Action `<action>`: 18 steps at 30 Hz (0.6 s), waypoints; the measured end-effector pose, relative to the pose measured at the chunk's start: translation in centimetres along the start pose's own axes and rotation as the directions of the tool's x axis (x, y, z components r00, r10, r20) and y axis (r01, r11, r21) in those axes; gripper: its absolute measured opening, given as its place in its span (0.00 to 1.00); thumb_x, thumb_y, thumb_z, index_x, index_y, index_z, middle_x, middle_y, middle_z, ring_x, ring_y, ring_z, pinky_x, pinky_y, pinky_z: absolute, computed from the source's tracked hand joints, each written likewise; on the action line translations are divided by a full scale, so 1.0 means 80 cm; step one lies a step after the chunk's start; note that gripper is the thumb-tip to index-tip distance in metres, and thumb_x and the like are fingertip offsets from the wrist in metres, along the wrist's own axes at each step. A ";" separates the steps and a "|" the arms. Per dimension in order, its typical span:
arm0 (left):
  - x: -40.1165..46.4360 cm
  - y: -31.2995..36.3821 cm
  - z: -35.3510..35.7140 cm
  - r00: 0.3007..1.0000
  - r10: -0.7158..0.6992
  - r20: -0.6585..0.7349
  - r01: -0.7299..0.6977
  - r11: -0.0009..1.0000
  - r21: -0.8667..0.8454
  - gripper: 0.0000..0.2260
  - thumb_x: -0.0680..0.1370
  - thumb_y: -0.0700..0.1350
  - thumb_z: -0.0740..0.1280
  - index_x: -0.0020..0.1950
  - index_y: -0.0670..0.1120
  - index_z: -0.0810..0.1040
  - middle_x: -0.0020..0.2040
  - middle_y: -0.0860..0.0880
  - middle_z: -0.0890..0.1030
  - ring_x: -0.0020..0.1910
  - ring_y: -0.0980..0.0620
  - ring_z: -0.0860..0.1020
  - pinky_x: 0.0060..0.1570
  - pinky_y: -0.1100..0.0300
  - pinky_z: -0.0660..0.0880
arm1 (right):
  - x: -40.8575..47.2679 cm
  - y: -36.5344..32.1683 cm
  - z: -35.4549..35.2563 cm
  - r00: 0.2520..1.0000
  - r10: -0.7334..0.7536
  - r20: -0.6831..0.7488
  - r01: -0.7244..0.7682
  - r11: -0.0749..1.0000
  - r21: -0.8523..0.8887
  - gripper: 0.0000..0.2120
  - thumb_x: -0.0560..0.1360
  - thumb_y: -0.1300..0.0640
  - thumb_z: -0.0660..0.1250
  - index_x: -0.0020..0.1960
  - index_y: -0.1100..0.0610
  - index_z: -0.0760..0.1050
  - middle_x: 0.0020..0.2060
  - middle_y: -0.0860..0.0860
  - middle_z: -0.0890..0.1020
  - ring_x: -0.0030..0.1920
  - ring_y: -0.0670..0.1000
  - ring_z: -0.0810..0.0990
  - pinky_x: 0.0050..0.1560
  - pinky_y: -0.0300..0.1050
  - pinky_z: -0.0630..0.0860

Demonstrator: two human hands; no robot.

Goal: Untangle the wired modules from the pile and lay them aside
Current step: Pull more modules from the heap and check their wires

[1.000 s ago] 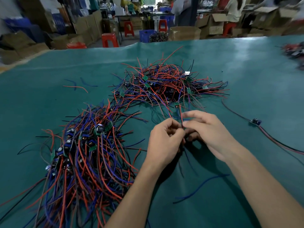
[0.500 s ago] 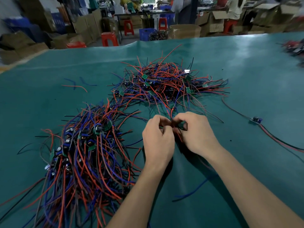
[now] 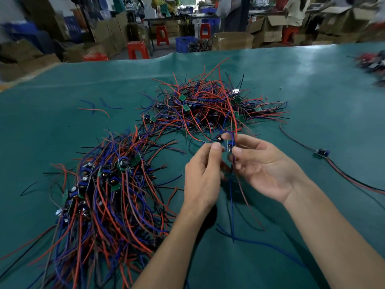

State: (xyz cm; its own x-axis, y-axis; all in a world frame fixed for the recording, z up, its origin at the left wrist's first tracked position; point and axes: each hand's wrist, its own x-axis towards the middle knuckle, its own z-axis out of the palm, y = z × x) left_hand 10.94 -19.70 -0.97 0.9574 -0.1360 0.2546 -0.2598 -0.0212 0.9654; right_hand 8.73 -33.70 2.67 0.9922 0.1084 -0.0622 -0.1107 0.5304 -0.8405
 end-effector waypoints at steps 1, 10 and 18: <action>0.000 0.000 0.000 1.000 0.008 0.019 -0.008 1.000 0.003 0.16 0.79 0.61 0.59 0.46 0.53 0.79 0.34 0.47 0.80 0.33 0.44 0.80 0.39 0.41 0.80 | 0.000 0.001 0.001 1.000 -0.009 -0.021 0.009 0.999 -0.037 0.14 0.66 0.67 0.72 0.50 0.57 0.86 0.44 0.53 0.86 0.39 0.48 0.82 0.36 0.36 0.77; 0.001 0.002 0.001 0.997 -0.008 0.074 0.006 1.000 0.023 0.08 0.77 0.47 0.68 0.50 0.44 0.83 0.39 0.41 0.84 0.32 0.45 0.79 0.39 0.48 0.79 | 0.006 0.015 0.008 0.944 -0.212 -0.254 0.151 0.959 -0.240 0.06 0.64 0.58 0.77 0.41 0.57 0.86 0.38 0.52 0.85 0.36 0.47 0.82 0.33 0.36 0.78; 0.004 -0.005 0.000 0.990 -0.081 0.115 0.086 0.995 -0.041 0.09 0.80 0.38 0.69 0.40 0.47 0.79 0.28 0.50 0.80 0.26 0.54 0.76 0.29 0.63 0.75 | 0.013 0.013 -0.011 0.828 -0.458 -0.324 0.229 0.804 -0.549 0.08 0.72 0.62 0.77 0.37 0.51 0.87 0.34 0.47 0.83 0.34 0.44 0.76 0.29 0.36 0.73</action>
State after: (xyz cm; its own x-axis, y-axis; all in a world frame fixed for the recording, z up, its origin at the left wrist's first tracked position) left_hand 11.33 -19.75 -1.30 0.9544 -0.2469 0.1679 -0.1712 0.0080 0.9852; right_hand 9.68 -33.79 1.26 0.8910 -0.4255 0.1586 0.1702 -0.0109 -0.9854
